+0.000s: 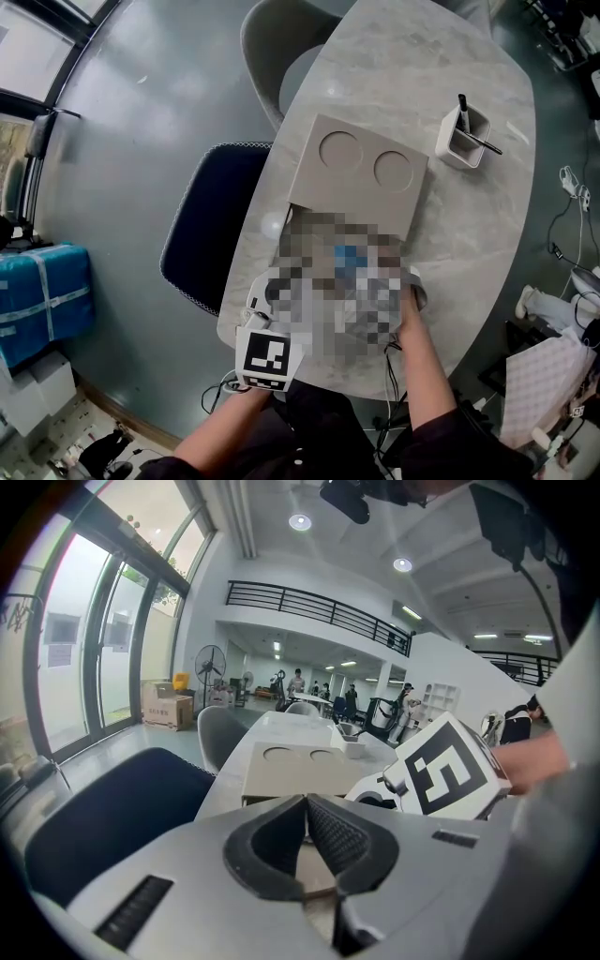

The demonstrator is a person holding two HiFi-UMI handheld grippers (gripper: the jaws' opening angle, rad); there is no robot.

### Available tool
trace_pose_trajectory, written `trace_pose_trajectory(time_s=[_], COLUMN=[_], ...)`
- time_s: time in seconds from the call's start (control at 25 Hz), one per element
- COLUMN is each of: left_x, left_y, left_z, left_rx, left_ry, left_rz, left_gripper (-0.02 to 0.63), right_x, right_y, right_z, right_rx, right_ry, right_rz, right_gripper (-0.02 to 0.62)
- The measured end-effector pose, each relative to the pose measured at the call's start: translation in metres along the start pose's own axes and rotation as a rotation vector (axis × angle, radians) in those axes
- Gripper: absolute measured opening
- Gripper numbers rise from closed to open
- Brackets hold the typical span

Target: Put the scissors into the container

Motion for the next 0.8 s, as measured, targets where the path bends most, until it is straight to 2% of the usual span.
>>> trace_pose_trajectory(time_s=[0.24,0.44,0.64,0.76,0.8], left_x=[0.000,0.001,0.004,0.004,0.004], left_y=[0.003,0.002,-0.002,-0.004,-0.005], left_z=[-0.004,-0.005,-0.009,-0.011,-0.012], left_rx=[0.002,0.003,0.012,0.019,0.021], left_ry=[-0.001,-0.003,0.002,0.008,0.011], left_rz=[0.001,0.003,-0.001,-0.005,-0.007], left_gripper=[0.018,0.018,0.018,0.018,0.018], right_x=[-0.004,-0.009,-0.014,-0.022,-0.025], right_y=[-0.001,-0.004,0.001,-0.001,-0.002], right_z=[-0.002,-0.008,-0.021,-0.029,-0.030], right_rx=[0.088,0.127,0.138,0.161,0.165], right_ry=[-0.050,-0.030,0.047,0.096,0.106], right_rz=[-0.065,-0.092,-0.084,-0.105,-0.110], right_gripper=[0.249,0.243,0.134,0.025,0.018])
Point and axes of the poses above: the fingertips, and each gripper's own axes: x forward along the fingers, z to its left, y out of its underside, the point moved 2 cm from there along -x, backward along the fingers, and after that the axes turned 11 degrees about -x, right-handed, at the moved point
